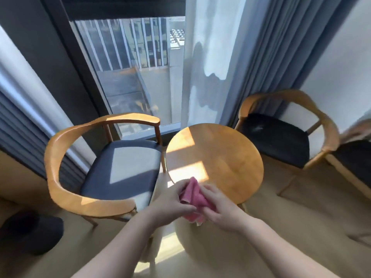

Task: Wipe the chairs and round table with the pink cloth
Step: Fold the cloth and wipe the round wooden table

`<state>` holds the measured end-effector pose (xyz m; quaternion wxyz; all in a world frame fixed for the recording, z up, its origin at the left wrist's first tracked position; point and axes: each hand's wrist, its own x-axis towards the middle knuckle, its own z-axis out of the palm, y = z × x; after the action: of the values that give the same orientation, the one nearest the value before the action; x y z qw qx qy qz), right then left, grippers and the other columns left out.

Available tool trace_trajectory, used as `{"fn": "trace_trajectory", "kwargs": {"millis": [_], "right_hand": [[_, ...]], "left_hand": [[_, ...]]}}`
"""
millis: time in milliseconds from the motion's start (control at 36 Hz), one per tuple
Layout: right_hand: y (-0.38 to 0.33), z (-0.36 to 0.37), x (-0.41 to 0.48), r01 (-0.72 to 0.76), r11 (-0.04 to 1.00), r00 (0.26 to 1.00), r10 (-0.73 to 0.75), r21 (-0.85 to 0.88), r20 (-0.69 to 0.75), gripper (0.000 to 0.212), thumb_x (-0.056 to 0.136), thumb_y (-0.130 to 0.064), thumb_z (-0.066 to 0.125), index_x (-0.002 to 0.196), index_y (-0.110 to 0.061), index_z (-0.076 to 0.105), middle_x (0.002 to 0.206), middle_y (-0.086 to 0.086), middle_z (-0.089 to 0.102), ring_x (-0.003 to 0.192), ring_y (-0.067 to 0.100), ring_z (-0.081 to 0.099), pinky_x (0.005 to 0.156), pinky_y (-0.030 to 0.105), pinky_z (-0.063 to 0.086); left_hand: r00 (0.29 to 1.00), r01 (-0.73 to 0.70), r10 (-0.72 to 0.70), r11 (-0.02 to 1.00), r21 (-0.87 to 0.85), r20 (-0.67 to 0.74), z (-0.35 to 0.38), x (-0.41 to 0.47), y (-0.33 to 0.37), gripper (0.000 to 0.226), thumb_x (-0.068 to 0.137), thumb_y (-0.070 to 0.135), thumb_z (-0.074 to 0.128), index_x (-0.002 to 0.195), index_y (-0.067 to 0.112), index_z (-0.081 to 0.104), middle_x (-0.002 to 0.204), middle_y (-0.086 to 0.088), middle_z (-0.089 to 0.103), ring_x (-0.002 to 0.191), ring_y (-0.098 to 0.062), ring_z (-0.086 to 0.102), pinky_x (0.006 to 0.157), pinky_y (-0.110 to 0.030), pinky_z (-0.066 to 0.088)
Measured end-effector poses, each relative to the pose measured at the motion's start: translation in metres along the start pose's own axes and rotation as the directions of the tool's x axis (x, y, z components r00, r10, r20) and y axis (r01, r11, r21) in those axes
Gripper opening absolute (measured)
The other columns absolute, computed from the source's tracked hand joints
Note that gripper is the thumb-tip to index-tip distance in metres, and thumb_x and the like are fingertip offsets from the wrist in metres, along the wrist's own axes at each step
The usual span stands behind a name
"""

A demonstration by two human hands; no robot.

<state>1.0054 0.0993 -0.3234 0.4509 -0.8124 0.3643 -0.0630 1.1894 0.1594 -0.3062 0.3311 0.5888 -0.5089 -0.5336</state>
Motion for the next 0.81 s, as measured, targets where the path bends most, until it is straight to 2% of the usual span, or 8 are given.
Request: {"fn": "trace_trajectory", "kwargs": {"millis": [111, 194, 278, 389, 528, 639, 722, 806], "right_hand": [[0.061, -0.042, -0.04, -0.044, 0.995, 0.998, 0.048, 0.095, -0.04, 0.05, 0.094, -0.015, 0.053, 0.142, -0.028, 0.046, 0.122, -0.012, 0.045, 0.113, -0.003, 0.047, 0.103, 0.022, 0.038], [0.104, -0.075, -0.071, -0.027, 0.989, 0.998, 0.036, 0.146, -0.058, 0.046, 0.089, -0.017, 0.049, 0.127, -0.041, 0.057, 0.114, -0.018, 0.057, 0.108, 0.0, 0.054, 0.095, 0.02, 0.04], [0.144, -0.108, -0.102, -0.062, 0.974, 0.997, 0.068, 0.22, -0.021, 0.051, 0.085, -0.022, 0.047, 0.129, -0.049, 0.053, 0.113, -0.015, 0.068, 0.105, 0.007, 0.062, 0.096, 0.033, 0.047], [0.185, -0.146, -0.131, -0.125, 0.969, 0.99, 0.11, 0.212, 0.083, 0.046, 0.086, -0.038, 0.063, 0.128, -0.051, 0.05, 0.105, -0.011, 0.073, 0.102, 0.013, 0.068, 0.107, 0.057, 0.035], [0.21, -0.18, -0.14, -0.146, 0.969, 0.989, 0.147, 0.199, 0.012, 0.026, 0.078, -0.038, 0.063, 0.103, -0.035, 0.065, 0.084, -0.003, 0.075, 0.076, 0.011, 0.071, 0.078, 0.043, 0.058], [0.226, -0.204, -0.132, -0.161, 0.966, 0.987, 0.158, 0.201, 0.033, 0.028, 0.082, -0.018, 0.053, 0.105, -0.025, 0.067, 0.082, -0.004, 0.073, 0.072, 0.008, 0.067, 0.068, 0.027, 0.054], [0.236, -0.222, -0.118, -0.156, 0.976, 0.985, 0.165, 0.154, -0.043, 0.044, 0.08, -0.003, 0.046, 0.11, -0.024, 0.07, 0.095, -0.006, 0.073, 0.086, 0.006, 0.064, 0.076, 0.018, 0.049], [0.251, -0.241, -0.097, -0.151, 0.985, 0.986, 0.156, 0.085, -0.056, 0.035, 0.079, -0.006, 0.043, 0.097, -0.016, 0.072, 0.091, 0.001, 0.069, 0.084, 0.014, 0.06, 0.069, 0.011, 0.043]], "left_hand": [[0.998, -0.065, 0.066, 0.996, -0.058, 0.016, 0.067, 0.037, 0.013, 0.06, 0.073, -0.007, 0.068, 0.119, 0.029, 0.058, 0.112, 0.005, 0.065, 0.104, -0.013, 0.063, 0.088, -0.029, 0.052], [0.996, -0.088, 0.089, 0.995, -0.046, 0.016, 0.127, 0.066, 0.023, 0.049, 0.075, 0.003, 0.074, 0.118, 0.024, 0.062, 0.11, 0.003, 0.068, 0.103, -0.017, 0.064, 0.09, -0.033, 0.052], [0.999, -0.037, 0.037, 0.997, -0.064, -0.004, 0.185, 0.093, 0.035, 0.053, 0.074, 0.01, 0.077, 0.123, 0.02, 0.06, 0.108, 0.002, 0.07, 0.099, -0.019, 0.066, 0.087, -0.034, 0.053], [0.994, -0.001, -0.005, 0.998, -0.056, -0.106, 0.242, 0.122, 0.055, 0.045, 0.074, 0.009, 0.078, 0.115, 0.018, 0.064, 0.093, 0.002, 0.072, 0.083, -0.01, 0.066, 0.074, -0.025, 0.053], [0.979, 0.023, -0.016, 0.999, 0.033, -0.202, 0.284, 0.149, 0.079, 0.019, 0.072, 0.017, 0.08, 0.085, 0.012, 0.067, 0.075, -0.004, 0.07, 0.067, -0.011, 0.065, 0.062, -0.029, 0.055], [0.968, 0.041, -0.012, 0.993, 0.108, -0.252, 0.292, 0.174, 0.083, 0.024, 0.072, 0.024, 0.08, 0.082, 0.009, 0.065, 0.075, -0.007, 0.068, 0.066, -0.012, 0.059, 0.062, -0.029, 0.049], [0.977, 0.041, -0.017, 0.993, 0.108, -0.211, 0.291, 0.191, 0.082, 0.017, 0.076, 0.019, 0.076, 0.09, 0.015, 0.067, 0.08, 0.001, 0.069, 0.071, -0.007, 0.061, 0.063, -0.019, 0.047], [0.978, 0.069, -0.045, 0.991, 0.112, -0.201, 0.285, 0.209, 0.081, 0.022, 0.078, 0.006, 0.068, 0.092, 0.023, 0.067, 0.077, 0.011, 0.066, 0.066, 0.005, 0.058, 0.063, -0.014, 0.045]]}}
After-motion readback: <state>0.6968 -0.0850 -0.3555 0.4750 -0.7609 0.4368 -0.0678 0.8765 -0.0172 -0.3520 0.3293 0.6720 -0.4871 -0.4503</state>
